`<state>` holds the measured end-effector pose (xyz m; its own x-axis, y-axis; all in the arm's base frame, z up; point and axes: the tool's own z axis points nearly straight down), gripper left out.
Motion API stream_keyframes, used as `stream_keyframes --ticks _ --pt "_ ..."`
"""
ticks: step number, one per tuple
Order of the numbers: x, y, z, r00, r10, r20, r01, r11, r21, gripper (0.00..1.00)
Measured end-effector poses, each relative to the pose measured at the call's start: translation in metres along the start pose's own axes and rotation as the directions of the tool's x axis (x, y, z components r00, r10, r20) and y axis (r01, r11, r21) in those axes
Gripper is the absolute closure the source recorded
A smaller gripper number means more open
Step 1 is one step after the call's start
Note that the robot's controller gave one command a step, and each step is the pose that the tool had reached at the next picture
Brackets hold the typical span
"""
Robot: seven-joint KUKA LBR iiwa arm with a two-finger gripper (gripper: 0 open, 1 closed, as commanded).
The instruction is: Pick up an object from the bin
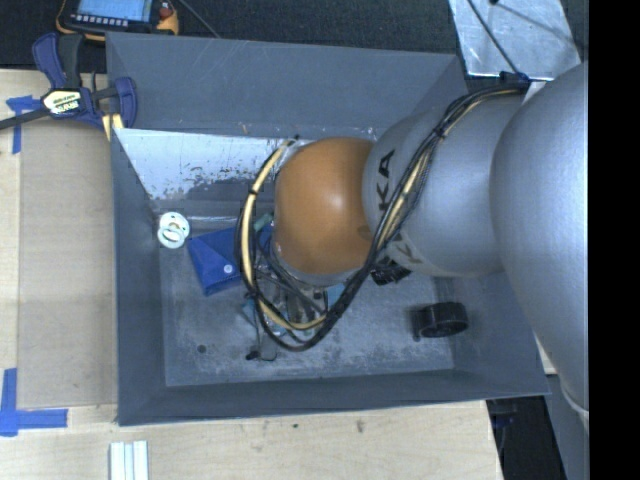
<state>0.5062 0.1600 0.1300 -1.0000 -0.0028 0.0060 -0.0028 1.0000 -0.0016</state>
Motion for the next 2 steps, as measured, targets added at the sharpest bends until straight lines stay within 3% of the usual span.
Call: stream_keyframes --ticks 1,2 --pt "-0.002 0.0 -0.004 1.0 0.003 0.008 -0.003 1.0 -0.003 0.0" --pt "-0.025 -0.059 0.038 0.994 -0.11 0.004 0.11 0.994 -0.002 0.0"
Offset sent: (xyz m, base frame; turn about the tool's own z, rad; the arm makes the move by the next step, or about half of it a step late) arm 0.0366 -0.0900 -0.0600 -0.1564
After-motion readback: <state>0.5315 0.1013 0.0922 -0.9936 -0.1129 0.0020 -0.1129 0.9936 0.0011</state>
